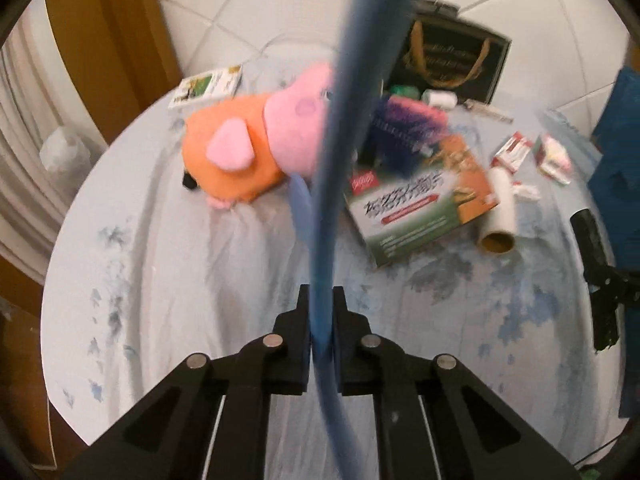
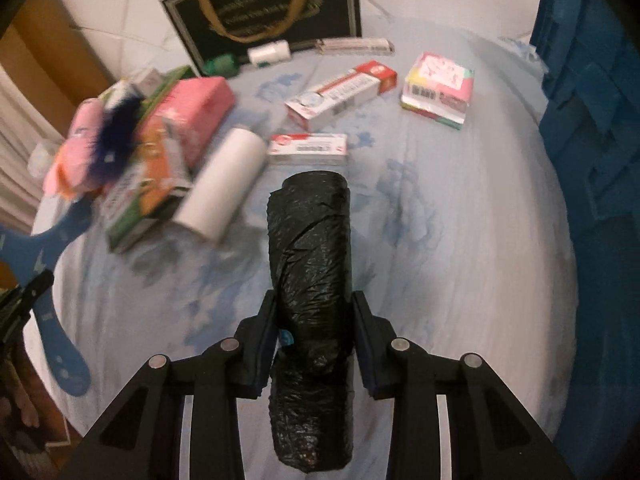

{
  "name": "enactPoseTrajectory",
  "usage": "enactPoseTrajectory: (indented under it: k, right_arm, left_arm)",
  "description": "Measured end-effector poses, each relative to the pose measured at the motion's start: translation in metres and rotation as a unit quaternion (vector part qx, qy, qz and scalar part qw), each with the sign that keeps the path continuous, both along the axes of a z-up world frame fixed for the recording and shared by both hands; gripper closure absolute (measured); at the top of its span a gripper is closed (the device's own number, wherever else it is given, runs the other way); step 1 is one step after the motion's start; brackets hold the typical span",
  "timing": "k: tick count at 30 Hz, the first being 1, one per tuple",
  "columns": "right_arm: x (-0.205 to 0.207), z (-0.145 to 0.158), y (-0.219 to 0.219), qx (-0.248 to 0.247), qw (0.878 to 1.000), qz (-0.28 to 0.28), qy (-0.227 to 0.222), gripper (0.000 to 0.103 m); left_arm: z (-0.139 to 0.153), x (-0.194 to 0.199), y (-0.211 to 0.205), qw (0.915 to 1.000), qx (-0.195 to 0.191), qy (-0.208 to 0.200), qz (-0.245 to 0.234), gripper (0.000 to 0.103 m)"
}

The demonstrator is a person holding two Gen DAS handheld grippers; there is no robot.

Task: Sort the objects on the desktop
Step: 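Carry the blue boomerang and black roll over the blue crate and release both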

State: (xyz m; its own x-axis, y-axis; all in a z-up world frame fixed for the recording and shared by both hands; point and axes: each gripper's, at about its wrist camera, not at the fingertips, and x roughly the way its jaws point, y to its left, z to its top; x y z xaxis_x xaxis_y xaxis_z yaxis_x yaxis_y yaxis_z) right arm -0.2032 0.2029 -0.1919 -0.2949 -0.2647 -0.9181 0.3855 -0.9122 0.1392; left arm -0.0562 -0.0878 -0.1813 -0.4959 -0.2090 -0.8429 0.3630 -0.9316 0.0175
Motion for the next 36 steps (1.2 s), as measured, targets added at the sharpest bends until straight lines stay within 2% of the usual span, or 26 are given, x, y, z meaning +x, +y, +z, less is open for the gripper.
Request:
enactPoseTrajectory:
  k: [6, 10, 14, 17, 22, 29, 32, 36]
  right_arm:
    - [0.033, 0.039, -0.012, -0.027, 0.999, -0.003, 0.035, 0.069]
    - [0.055, 0.077, -0.012, -0.041, 0.996, -0.008, 0.074, 0.069]
    - [0.078, 0.119, -0.006, -0.052, 0.991, -0.023, 0.123, 0.069]
    - [0.095, 0.147, 0.004, -0.063, 0.985, -0.04, 0.154, 0.069]
    - [0.123, 0.192, 0.026, -0.066, 0.973, -0.081, 0.204, 0.069]
    - [0.16, 0.25, 0.081, -0.069, 0.952, -0.137, 0.264, 0.069]
    - [0.175, 0.277, 0.121, -0.078, 0.941, -0.159, 0.29, 0.069]
    - [0.189, 0.307, 0.181, -0.076, 0.926, -0.185, 0.319, 0.069]
  left_arm:
    - [0.039, 0.009, 0.011, 0.9981, -0.011, 0.052, -0.033, 0.095]
    - [0.069, 0.015, 0.02, 0.9943, -0.02, 0.088, -0.057, 0.095]
    - [0.098, 0.02, 0.029, 0.988, -0.025, 0.129, -0.082, 0.095]
    - [0.122, 0.022, 0.042, 0.9801, -0.025, 0.161, -0.113, 0.095]
    - [0.161, 0.017, 0.078, 0.9607, -0.008, 0.211, -0.18, 0.095]
    - [0.218, 0.01, 0.153, 0.9266, 0.006, 0.27, -0.261, 0.095]
    - [0.246, 0.007, 0.199, 0.9102, 0.01, 0.291, -0.295, 0.095]
    - [0.276, 0.005, 0.28, 0.8884, 0.012, 0.317, -0.332, 0.095]
